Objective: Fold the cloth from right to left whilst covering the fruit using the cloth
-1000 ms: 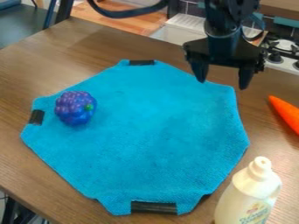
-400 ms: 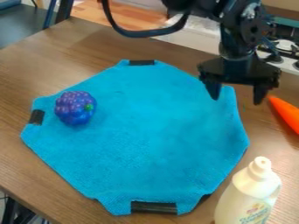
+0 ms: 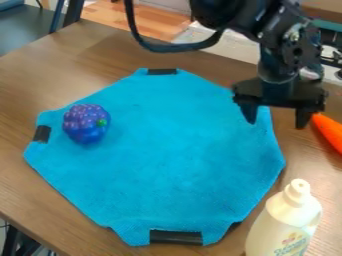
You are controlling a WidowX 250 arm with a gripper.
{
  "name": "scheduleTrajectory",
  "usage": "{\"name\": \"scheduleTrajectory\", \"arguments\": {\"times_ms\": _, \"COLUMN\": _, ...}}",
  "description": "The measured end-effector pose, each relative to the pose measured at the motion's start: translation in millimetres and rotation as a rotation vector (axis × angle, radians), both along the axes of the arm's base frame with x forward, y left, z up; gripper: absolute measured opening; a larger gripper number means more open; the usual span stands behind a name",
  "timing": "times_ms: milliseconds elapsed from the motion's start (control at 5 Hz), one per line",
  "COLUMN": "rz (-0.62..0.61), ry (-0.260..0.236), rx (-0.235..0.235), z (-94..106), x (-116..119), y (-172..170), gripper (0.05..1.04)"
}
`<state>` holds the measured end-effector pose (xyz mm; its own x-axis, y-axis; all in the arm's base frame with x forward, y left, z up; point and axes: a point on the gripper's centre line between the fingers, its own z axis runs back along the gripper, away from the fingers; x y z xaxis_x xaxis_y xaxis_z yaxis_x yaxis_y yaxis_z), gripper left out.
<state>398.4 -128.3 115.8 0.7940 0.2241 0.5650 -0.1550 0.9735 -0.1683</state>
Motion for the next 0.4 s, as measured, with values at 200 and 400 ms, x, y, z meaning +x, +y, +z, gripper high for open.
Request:
{"name": "scheduleTrajectory", "arguments": {"times_ms": 200, "rz": 0.014, "ry": 0.007, "rx": 0.011, "z": -8.7, "x": 0.2, "y": 2.3, "gripper": 0.985}}
{"name": "scheduleTrajectory", "arguments": {"times_ms": 400, "rz": 0.019, "ry": 0.002, "rx": 0.027, "z": -13.4, "x": -0.1, "y": 4.6, "gripper": 0.897}}
